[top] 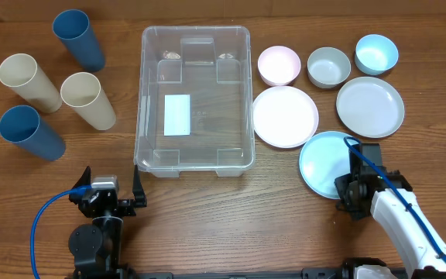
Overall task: Pack container
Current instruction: 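Lift the light-blue plate with the right gripper and carry it into the bin, then release the plate in the bin and reach right gripper to the white plate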
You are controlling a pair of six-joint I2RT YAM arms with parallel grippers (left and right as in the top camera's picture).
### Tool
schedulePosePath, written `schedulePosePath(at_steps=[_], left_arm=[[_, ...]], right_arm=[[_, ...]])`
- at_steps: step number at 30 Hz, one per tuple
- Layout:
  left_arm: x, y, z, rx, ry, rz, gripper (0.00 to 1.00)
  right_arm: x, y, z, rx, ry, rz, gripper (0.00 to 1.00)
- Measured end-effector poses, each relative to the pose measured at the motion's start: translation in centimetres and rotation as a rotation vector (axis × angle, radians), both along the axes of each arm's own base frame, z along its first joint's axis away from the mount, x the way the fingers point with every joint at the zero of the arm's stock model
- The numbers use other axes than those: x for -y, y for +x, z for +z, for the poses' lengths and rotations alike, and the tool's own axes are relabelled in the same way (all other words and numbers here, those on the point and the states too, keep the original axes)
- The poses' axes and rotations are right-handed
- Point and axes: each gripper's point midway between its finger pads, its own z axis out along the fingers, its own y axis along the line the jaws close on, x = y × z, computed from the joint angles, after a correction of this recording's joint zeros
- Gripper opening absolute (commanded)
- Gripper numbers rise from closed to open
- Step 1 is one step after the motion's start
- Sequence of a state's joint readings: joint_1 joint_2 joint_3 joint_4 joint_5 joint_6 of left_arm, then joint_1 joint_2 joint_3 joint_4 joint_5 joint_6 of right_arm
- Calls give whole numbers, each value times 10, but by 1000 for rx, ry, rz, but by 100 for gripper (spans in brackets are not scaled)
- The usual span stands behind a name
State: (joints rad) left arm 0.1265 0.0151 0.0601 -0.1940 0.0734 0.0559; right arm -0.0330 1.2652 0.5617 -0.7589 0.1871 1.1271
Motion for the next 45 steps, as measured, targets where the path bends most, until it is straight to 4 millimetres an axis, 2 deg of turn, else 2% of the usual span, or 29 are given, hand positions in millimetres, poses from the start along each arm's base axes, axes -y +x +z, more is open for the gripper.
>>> schedulePosePath(at_steps=[3,6,10,12,15,17,18,19,20,24,25,28,30,32,37,40,45], left_arm=[[0,0,0,0,0,0,100],[0,0,0,0,0,0,100],[0,0,0,0,0,0,100],[0,0,0,0,0,0,100],[0,0,0,0,0,0,100],[0,0,0,0,0,0,100],[0,0,0,0,0,0,100],[0,0,0,0,0,0,100],[0,0,0,0,0,0,100],[0,0,0,0,0,0,100],[0,0,0,0,0,0,100],[0,0,0,0,0,0,100],[0,0,0,0,0,0,100],[0,0,0,0,0,0,100],[0,0,0,0,0,0,100],[0,0,0,0,0,0,100],[0,0,0,0,0,0,100]], right_arm=[[2,20,27,28,-18,52,4],[6,48,68,93,-51,95,4],[11,66,114,140,-95,151,4],[12,79,144,199,-118,188,4],[-1,105,188,328,-111,329,4],[-21,121,213,416,-93,460,4],[-44,131,232,486,-71,569,4],[-75,140,250,567,-52,697,4],[-87,142,254,590,-44,739,4],[-169,142,272,708,-3,984,4],[-189,143,273,728,0,1032,4],[-228,150,257,723,8,1114,4],[-255,161,223,657,17,1167,4],[-272,171,187,592,22,1194,4],[-294,178,130,485,26,1236,4],[-299,173,116,446,29,1253,4],[-306,153,94,350,34,1299,4]])
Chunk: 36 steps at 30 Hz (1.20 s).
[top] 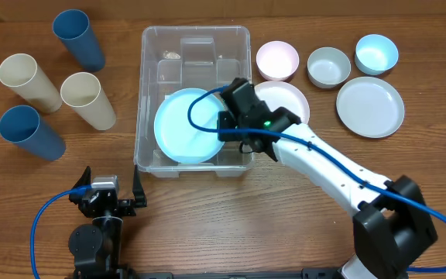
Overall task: Pack container
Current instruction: 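Release the plate in the bin and reach right gripper to the white plate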
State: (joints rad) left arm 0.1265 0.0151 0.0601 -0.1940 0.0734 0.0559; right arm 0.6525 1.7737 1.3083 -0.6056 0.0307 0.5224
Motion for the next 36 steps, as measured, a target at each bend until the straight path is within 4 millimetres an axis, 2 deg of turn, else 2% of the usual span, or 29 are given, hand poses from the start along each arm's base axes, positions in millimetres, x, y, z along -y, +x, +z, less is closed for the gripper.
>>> schedulePosePath(at_steps=[4,5,8,10,17,19,20,22,24,26,27,28,29,31,32,34,36], left_arm=[[0,0,0,0,0,0,100],[0,0,0,0,0,0,100],[0,0,0,0,0,0,100],[0,0,0,0,0,0,100],[0,0,0,0,0,0,100],[0,0,0,0,0,0,100],[0,0,0,0,0,0,100],[0,0,0,0,0,0,100],[0,0,0,1,0,0,100],[0,0,0,0,0,0,100],[0,0,0,0,0,0,100],[0,0,0,0,0,0,100],[0,0,0,0,0,0,100],[0,0,0,0,0,0,100],[0,0,0,0,0,0,100],[0,0,0,0,0,0,100],[0,0,0,0,0,0,100]], right_arm=[[-4,-4,-12,-21,-19,12,4],[-4,-4,-12,-20,-20,12,8],[-3,-5,-12,-22,-26,12,38],[-4,-5,-12,-20,-28,14,46],[-6,-3,-10,2,-33,44,54],[-10,-2,-4,9,-27,73,57],[-14,0,4,11,-18,88,60],[-26,7,32,33,16,116,65],[-34,14,73,68,48,123,69],[-31,19,112,89,64,90,70],[-25,21,121,88,62,63,70],[3,26,136,62,43,-44,72],[25,34,139,51,30,-124,74],[77,42,130,-26,-2,-293,75],[118,49,122,-71,-16,-422,75],[177,59,104,-118,-29,-595,75],[207,60,83,-153,-41,-684,75]])
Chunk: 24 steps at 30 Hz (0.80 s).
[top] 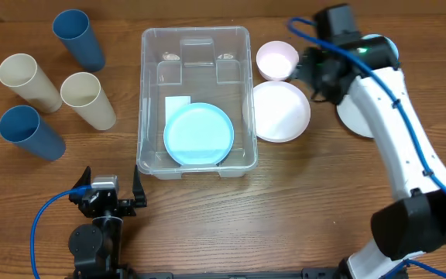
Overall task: Pack container
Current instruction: 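Release the plate in the bin and reach right gripper to the white plate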
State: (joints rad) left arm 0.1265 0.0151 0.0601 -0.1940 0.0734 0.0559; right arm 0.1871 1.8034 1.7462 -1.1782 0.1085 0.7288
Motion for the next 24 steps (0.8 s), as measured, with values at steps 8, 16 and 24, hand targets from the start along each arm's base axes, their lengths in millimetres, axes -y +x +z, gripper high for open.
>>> schedulePosePath(at_steps=[8,16,24], left_arm=[[0,0,0,0,0,0,100],[0,0,0,0,0,0,100],[0,0,0,0,0,0,100]], right_arm=[[15,-14,-120,-160,1,-67,69],[8,-29,-188,-318,19,-66,41],[3,-28,-185,-314,43,-38,4]])
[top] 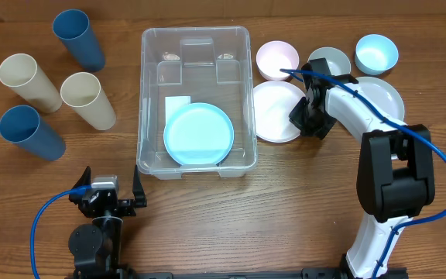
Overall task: Pack container
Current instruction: 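Release the plate in the bin and reach right gripper to the white plate, then carry the white plate into the bin and release it on the blue plate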
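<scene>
The clear plastic container (196,159) stands at the table's middle, with a light blue plate (198,134) lying flat in its near half. Right of it lies a white plate (273,111). My right gripper (303,120) is low at that plate's right edge; the arm hides its fingers, so its state does not show. A pink bowl (277,60), grey bowl (330,71), blue bowl (376,53) and grey plate (385,97) lie behind and to the right. My left gripper (136,190) rests near the front edge, holding nothing.
Two blue cups (78,39) (29,132) and two cream cups (29,81) (87,99) stand at the far left. Blue cables trail from both arms. The right arm reaches from the front right corner over the grey plate.
My right gripper has moved from up near the pink and grey bowls down to the right edge of the white plate. The blue plate still lies in the container.
My right gripper was first at the light blue plate on the table at the front right. Then it held that plate over the container. Afterwards the plate lay in the container and the gripper was near the bowls. It is now at the white plate's edge.
</scene>
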You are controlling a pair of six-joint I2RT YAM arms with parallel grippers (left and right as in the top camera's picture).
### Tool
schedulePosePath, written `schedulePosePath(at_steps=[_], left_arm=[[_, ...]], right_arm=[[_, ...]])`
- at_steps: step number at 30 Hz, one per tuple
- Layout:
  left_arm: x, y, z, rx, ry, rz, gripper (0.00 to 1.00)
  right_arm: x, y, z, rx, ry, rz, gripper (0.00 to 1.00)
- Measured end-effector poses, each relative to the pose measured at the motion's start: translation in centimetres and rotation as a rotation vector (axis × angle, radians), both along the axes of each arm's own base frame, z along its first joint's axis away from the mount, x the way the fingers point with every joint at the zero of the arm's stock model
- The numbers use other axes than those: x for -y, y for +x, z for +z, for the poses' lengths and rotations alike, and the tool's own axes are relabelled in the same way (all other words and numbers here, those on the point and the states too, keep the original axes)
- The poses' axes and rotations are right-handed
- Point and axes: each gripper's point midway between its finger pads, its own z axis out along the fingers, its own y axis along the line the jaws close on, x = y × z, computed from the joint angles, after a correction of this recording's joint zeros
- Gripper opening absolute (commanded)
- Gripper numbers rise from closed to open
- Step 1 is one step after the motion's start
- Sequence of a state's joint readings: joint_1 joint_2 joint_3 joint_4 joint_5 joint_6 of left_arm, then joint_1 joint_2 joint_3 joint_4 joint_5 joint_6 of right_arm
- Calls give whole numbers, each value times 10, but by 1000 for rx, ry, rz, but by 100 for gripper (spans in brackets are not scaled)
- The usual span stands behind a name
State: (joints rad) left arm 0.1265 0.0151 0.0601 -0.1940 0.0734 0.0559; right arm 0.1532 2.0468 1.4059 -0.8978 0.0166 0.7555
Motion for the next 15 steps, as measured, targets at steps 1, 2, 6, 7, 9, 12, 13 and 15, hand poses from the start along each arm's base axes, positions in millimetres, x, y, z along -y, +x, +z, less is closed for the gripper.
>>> schedulePosePath(at_steps=[1,2,6,7,9,12,13,15], left_arm=[[0,0,0,0,0,0,100],[0,0,0,0,0,0,100],[0,0,0,0,0,0,100],[0,0,0,0,0,0,100],[0,0,0,0,0,0,100],[0,0,0,0,0,0,100],[0,0,0,0,0,0,100],[0,0,0,0,0,0,100]], right_arm=[[0,-1,0,-4,1,1,4],[0,-2,0,-9,0,1,4],[1,-7,1,-29,1,-2,4],[1,-8,1,-36,3,-2,4],[3,-12,2,-52,6,-8,4],[9,-21,13,-77,-1,-19,4],[11,-23,19,-74,-2,-18,4],[14,-22,34,-52,-8,-15,4]])
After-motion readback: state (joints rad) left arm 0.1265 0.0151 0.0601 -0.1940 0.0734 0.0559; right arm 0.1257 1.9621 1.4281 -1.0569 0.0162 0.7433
